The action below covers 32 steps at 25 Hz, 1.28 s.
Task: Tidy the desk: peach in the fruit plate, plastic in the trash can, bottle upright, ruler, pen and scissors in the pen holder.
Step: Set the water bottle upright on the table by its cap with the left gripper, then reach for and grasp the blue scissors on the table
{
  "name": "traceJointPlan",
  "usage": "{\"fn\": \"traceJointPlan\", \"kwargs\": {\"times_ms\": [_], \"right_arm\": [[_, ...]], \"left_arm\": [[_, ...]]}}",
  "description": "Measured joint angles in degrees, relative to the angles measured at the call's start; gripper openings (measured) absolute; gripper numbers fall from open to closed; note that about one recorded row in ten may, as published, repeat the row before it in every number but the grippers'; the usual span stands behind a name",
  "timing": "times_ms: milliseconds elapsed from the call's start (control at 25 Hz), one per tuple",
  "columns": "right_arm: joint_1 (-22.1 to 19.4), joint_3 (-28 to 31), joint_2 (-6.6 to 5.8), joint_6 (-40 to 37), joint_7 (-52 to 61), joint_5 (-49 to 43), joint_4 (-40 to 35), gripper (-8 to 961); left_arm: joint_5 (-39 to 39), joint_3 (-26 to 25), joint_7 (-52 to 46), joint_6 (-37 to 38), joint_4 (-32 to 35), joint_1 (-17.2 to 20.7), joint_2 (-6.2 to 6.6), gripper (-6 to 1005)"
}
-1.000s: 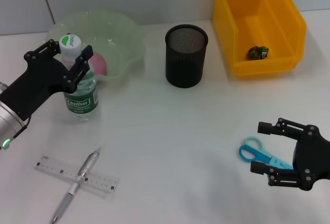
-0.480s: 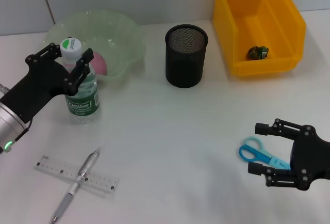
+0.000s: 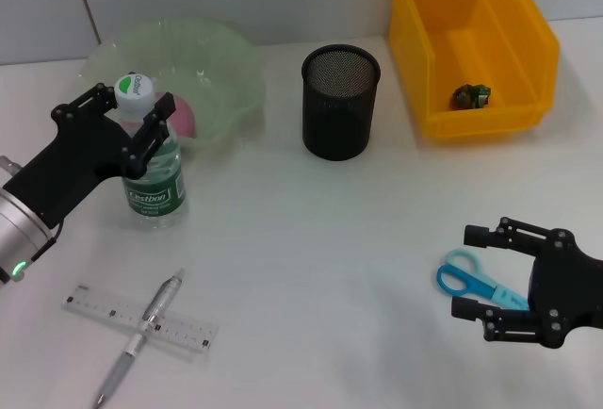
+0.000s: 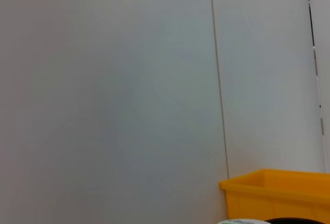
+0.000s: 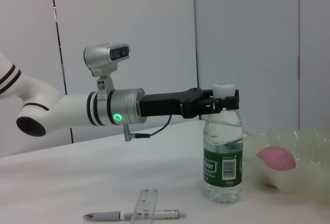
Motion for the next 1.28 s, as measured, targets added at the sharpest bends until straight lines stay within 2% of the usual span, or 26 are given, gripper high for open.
{"fn": "traceJointPlan", "kwargs": {"times_ms": [280,360,600,760,800,920,1000,1120,1240,1280], "right_arm": [[0.0,-0.1,0.0,0.0,0.0,-0.1,0.0,825],[0.0,-0.1,0.0,0.0,0.0,-0.1,0.0,825],[0.0,-0.1,0.0,0.0,0.0,-0.1,0.0,825],[0.1,1.2,0.0,-0.2,3.1,0.6,-0.3,825],[0.3,1.6,-0.05,-0.2,4.4,0.9,-0.5,825],[1.3,3.5,-0.33,-0.1,11.3,1.0,-2.0,826],[1.6,4.1,-0.32,-0.1,18.7,0.8,-6.0,826],[2.2,3.8,-0.23,-0.2,33.8,-2.5,-18.2,826],[5.0,2.6,-0.7,-0.9,52.1,-11.3,-29.7,826],[8.1,1.0,-1.66,-2.4,63.9,-18.8,-36.2,826]], "left_arm": [[-0.6,-0.5,-0.7,0.2,0.0,0.4,0.04,496],[-0.6,-0.4,-1.0,0.2,0.0,0.4,0.15,625],[-0.5,-0.1,-1.9,1.4,0.4,1.5,0.39,730],[0.2,0.9,-4.0,3.6,2.2,4.7,0.84,800],[0.3,1.9,-4.0,4.6,3.3,6.7,0.89,818],[0.9,3.7,-3.9,6.4,5.3,10.2,0.96,818],[2.6,5.2,-3.9,8.3,7.5,12.9,1.14,818],[8.1,6.6,-4.4,13.2,11.6,17.1,1.49,818],[13.4,6.7,-5.8,17.1,13.5,18.9,1.71,818],[16.3,6.7,-6.7,17.9,13.7,18.9,1.77,818]]}}
